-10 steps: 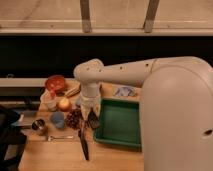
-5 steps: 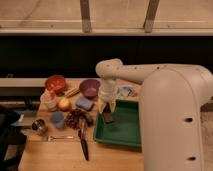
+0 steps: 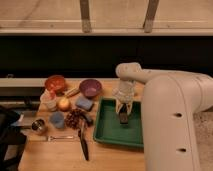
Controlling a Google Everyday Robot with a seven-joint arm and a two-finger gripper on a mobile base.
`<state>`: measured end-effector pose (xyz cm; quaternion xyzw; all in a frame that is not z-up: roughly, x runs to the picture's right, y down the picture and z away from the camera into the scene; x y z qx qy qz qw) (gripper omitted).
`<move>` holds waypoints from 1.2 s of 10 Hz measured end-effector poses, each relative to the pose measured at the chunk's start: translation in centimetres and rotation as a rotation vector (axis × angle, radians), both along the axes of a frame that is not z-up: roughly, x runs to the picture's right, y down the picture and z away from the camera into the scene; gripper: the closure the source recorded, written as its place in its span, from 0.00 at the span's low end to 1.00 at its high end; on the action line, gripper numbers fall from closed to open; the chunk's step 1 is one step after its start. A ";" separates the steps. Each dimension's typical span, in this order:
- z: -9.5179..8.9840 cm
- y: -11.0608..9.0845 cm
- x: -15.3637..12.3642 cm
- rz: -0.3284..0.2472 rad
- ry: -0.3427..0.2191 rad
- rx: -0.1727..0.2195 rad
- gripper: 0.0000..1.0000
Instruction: Wipe tray with eraser
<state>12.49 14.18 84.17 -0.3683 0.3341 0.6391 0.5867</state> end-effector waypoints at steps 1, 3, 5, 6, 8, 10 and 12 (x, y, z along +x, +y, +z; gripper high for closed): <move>0.0 0.7 0.4 0.008 0.022 -0.014 1.00; 0.2 1.1 0.6 0.013 0.042 -0.021 1.00; 0.2 -0.4 -0.9 -0.010 0.024 0.014 1.00; 0.4 -1.1 -2.0 -0.018 0.007 0.028 1.00; 0.9 -2.2 -5.6 -0.050 -0.060 0.046 1.00; 0.9 -1.2 -7.8 -0.063 -0.103 0.033 1.00; 0.1 -0.1 -8.1 -0.064 -0.107 0.020 1.00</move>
